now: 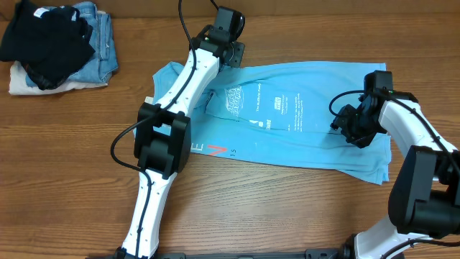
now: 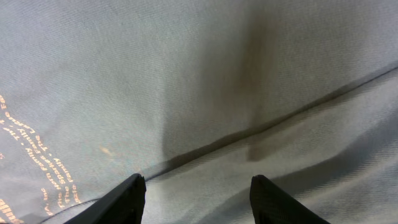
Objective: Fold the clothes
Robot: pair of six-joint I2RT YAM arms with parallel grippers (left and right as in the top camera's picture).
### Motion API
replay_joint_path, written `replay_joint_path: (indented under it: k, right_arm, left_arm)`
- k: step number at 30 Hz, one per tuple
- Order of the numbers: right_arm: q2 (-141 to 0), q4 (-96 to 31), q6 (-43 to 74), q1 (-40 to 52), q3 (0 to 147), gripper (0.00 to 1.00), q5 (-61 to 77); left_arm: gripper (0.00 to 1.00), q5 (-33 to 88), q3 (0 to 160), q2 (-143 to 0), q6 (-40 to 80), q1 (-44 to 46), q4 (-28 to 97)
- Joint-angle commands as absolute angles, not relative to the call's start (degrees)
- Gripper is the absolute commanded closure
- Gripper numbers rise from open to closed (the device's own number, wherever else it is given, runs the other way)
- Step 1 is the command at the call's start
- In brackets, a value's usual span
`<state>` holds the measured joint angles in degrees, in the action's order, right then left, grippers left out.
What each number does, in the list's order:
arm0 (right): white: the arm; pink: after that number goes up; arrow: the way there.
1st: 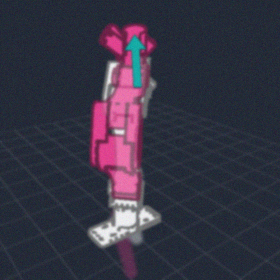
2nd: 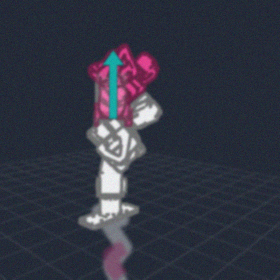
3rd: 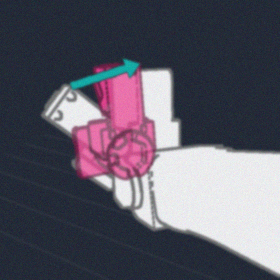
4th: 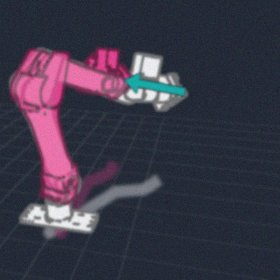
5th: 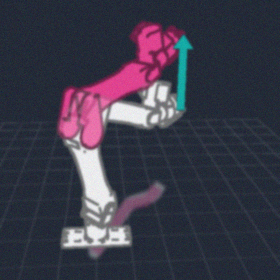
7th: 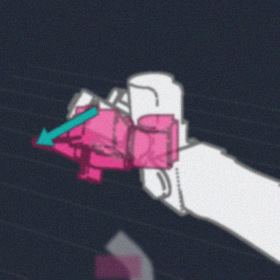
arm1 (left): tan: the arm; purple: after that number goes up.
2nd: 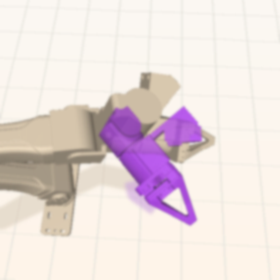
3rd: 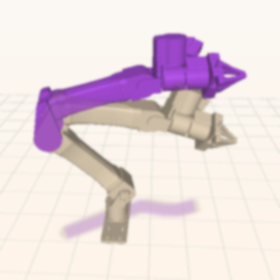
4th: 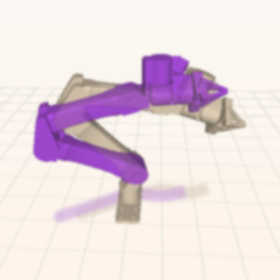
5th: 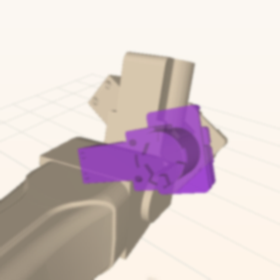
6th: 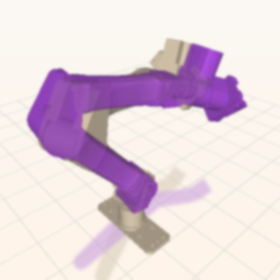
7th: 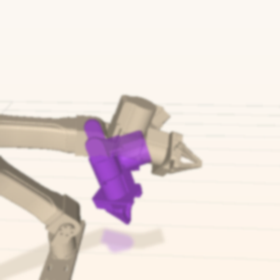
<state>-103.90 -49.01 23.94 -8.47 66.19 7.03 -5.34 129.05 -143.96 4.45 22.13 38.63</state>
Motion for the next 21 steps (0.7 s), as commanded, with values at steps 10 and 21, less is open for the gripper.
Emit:
replay_joint_path:
  k: [10,21]
  right_arm:
    - [-104.66,-49.58,24.18,-8.32,65.78,0.42,6.26]
    - [-104.66,-49.98,24.18,-8.32,65.78,0.42,6.24]
  left_arm:
    - [0.48,-4.47,129.75,-149.25,4.23,22.39,37.23]
    - [0.82,-6.9,129.99,-149.23,4.25,22.41,36.62]
